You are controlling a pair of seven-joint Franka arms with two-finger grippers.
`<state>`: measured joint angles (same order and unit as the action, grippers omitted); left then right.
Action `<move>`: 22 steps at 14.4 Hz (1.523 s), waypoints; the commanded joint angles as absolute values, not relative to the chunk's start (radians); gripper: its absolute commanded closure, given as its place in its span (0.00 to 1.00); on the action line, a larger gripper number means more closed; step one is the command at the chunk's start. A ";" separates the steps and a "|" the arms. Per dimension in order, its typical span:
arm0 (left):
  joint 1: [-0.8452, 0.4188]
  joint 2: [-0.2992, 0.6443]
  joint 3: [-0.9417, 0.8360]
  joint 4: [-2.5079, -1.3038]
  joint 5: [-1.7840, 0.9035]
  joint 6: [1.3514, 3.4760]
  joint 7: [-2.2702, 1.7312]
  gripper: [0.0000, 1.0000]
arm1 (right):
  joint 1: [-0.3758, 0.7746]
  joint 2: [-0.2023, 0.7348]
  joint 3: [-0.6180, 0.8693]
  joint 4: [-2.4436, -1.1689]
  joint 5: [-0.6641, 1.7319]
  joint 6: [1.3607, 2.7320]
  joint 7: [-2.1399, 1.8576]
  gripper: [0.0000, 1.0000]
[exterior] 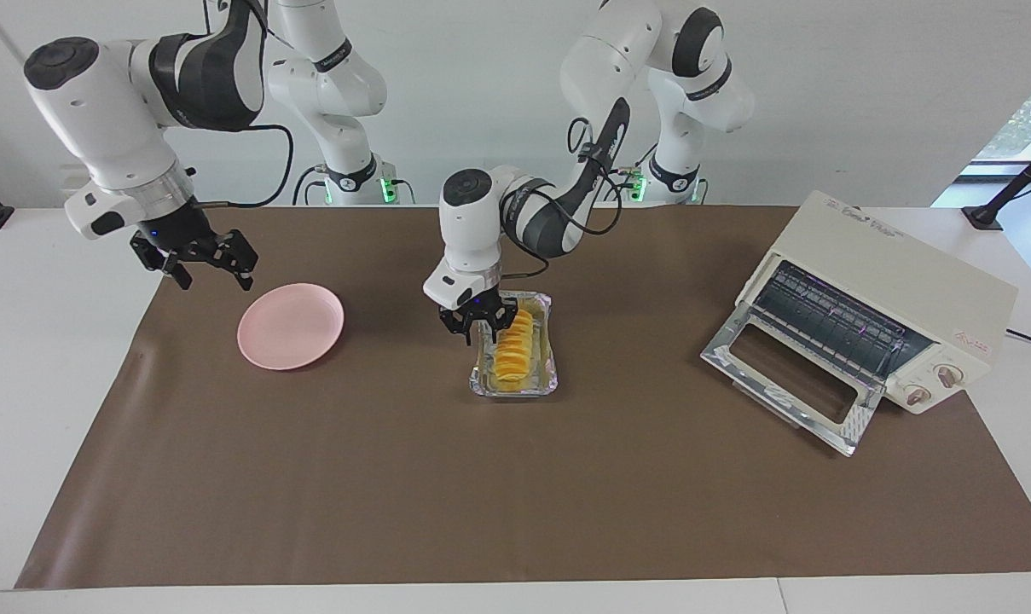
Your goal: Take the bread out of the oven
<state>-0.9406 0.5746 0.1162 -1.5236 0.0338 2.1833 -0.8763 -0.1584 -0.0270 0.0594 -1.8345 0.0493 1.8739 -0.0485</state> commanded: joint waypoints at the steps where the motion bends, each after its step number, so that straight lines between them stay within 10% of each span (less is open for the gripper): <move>1: -0.901 0.543 0.123 -1.504 0.038 2.159 -0.896 0.00 | -0.112 -0.005 0.063 -1.812 0.067 1.890 -0.040 0.00; 22: -0.272 0.019 0.121 -1.641 -0.002 1.502 -0.154 0.00 | 0.368 0.339 0.064 -1.680 0.008 2.008 0.570 0.00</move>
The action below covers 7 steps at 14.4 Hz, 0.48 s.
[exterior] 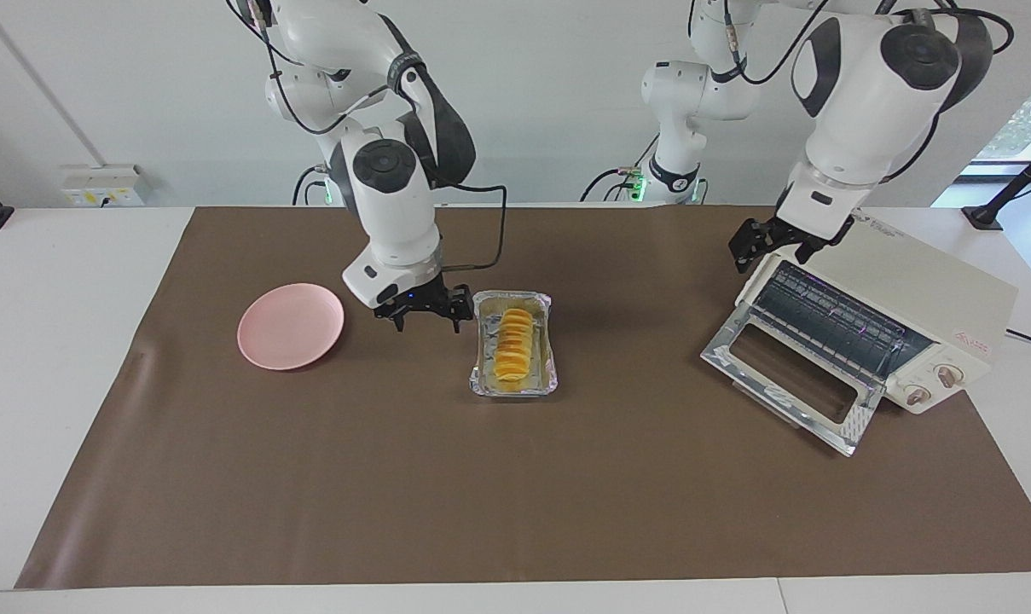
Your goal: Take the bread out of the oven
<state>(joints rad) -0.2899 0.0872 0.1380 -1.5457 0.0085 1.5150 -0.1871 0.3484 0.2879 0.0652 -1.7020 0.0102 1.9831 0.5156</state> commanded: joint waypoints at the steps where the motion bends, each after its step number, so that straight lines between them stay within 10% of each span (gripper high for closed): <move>1: -0.221 -0.007 0.106 -1.660 -0.002 1.505 -0.155 0.00 | 0.383 0.348 0.064 -1.693 0.006 2.029 0.578 0.00; 7: -0.106 -0.049 0.031 -1.677 -0.002 1.493 -0.035 0.00 | 0.434 0.367 0.064 -1.828 0.006 2.186 0.636 0.00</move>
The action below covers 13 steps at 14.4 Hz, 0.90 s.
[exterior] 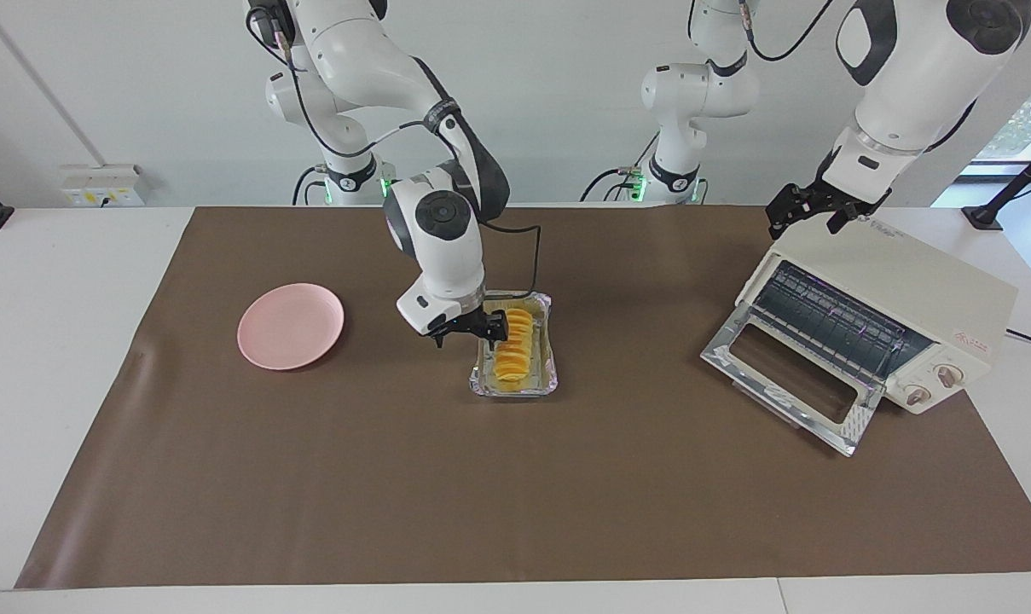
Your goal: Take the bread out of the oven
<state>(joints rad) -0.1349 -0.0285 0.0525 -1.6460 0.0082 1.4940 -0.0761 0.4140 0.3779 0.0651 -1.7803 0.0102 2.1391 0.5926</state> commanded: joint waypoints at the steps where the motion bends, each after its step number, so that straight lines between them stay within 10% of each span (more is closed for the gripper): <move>1: -0.101 -0.041 0.031 -1.654 -0.002 1.477 -0.032 0.00 | 0.436 0.367 0.064 -1.847 0.006 2.212 0.653 0.00; 9: -0.069 -0.023 -0.032 -1.661 -0.003 1.471 -0.017 0.00 | 0.434 0.368 0.064 -1.925 0.008 2.333 0.689 0.29; 13: -0.072 0.012 -0.032 -1.625 0.002 1.482 -0.017 0.00 | 0.437 0.368 0.064 -1.924 0.008 2.341 0.738 0.97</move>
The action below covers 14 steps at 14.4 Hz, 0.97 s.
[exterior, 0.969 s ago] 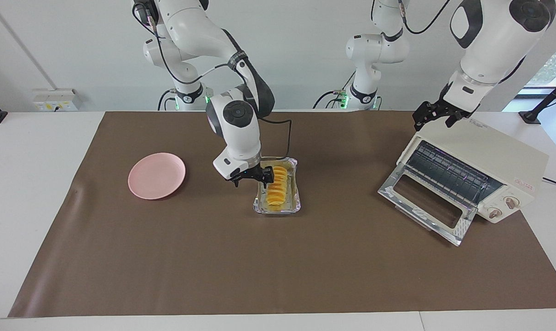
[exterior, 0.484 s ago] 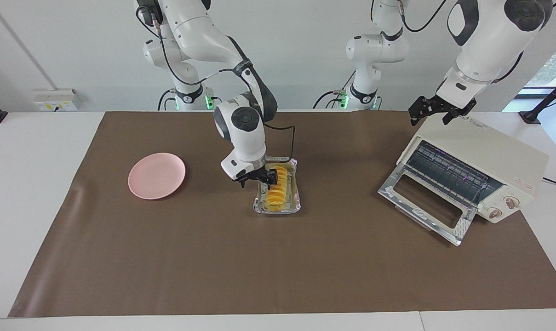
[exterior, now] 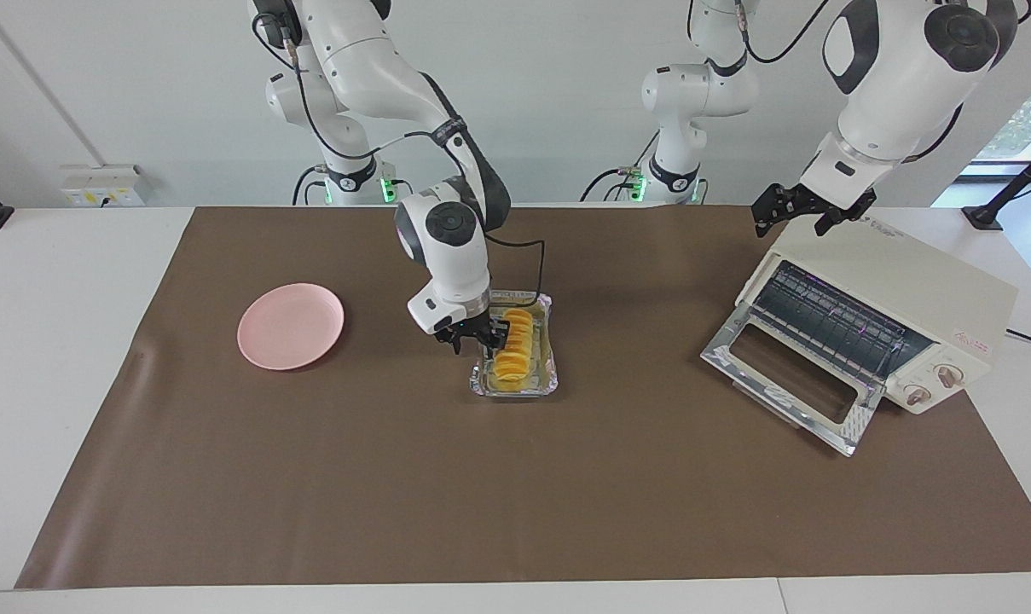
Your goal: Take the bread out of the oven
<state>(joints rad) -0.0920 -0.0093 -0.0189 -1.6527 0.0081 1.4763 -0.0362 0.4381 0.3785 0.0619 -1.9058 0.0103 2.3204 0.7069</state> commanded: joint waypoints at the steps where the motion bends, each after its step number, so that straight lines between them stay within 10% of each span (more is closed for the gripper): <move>1: -0.074 0.015 -0.035 -1.618 0.005 1.471 -0.018 0.00 | 0.442 0.368 0.064 -1.905 0.006 2.324 0.730 1.00; 14: -0.075 0.003 -0.051 -1.629 -0.002 1.485 -0.025 0.00 | 0.076 0.288 0.058 -1.798 0.202 2.151 0.069 1.00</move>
<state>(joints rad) -0.0873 0.0003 -0.0431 -1.6415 0.0081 1.4803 -0.0342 0.1680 0.2815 0.0445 -1.8236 0.1348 2.1821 0.2397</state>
